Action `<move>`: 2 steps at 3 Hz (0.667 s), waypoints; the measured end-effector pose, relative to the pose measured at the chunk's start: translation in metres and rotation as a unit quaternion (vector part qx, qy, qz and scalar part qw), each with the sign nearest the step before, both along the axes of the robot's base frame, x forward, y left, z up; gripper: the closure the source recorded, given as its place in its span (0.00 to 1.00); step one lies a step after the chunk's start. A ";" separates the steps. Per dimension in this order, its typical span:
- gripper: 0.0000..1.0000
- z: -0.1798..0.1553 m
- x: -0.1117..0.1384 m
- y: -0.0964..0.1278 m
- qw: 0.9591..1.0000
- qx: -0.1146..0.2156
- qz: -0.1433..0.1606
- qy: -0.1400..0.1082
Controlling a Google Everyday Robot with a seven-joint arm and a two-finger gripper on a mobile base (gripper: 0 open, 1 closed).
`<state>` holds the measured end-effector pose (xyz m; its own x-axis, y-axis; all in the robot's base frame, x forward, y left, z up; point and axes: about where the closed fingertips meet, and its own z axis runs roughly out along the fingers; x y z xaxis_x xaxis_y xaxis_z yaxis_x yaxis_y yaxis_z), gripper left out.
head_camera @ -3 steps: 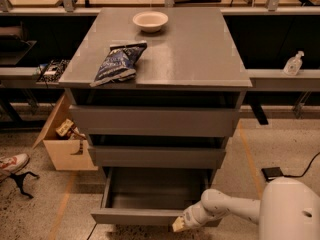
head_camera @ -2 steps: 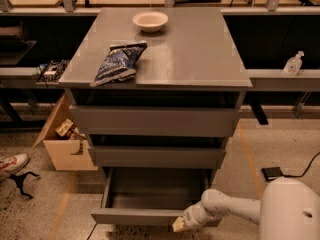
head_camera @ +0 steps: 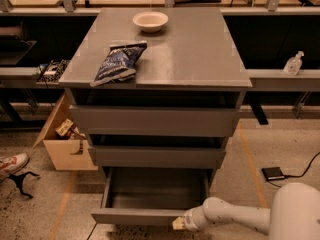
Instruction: Close bottom drawer
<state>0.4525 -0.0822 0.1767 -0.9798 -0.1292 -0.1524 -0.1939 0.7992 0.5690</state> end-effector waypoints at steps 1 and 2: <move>1.00 0.005 0.020 0.005 0.997 0.004 -0.026 -0.075; 1.00 0.012 0.069 0.014 0.983 0.024 -0.061 -0.170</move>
Offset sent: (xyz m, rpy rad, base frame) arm 0.1152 0.0088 0.0256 0.0689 -0.5096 -0.1865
